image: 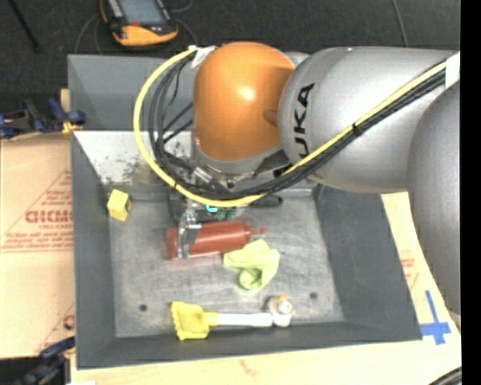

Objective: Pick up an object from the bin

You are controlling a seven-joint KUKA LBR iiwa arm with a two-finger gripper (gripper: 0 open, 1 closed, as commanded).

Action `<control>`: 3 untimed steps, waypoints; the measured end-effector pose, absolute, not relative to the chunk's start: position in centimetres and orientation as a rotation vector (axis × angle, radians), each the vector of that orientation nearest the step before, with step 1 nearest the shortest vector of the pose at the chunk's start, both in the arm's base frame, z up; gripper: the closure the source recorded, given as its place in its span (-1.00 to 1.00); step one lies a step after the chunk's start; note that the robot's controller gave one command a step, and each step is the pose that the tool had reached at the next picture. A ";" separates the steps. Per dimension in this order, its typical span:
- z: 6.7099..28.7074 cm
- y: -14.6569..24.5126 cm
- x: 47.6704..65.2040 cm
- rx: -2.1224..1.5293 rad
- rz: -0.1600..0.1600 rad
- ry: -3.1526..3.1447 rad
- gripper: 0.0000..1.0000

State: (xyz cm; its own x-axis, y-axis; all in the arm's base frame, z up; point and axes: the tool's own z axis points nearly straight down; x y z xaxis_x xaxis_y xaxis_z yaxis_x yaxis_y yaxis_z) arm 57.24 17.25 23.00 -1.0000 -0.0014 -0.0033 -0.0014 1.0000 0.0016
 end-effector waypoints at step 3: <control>8.1 13.2 55.8 -0.092 -0.001 3.139 1.00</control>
Offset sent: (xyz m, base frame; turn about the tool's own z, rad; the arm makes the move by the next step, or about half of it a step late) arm -0.0193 -0.0396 -0.1600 -0.0611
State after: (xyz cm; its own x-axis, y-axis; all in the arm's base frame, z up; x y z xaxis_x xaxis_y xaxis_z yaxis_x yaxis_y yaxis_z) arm 55.81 13.20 8.08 -0.9983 -0.0585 -0.0016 -0.0585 0.9983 -0.0006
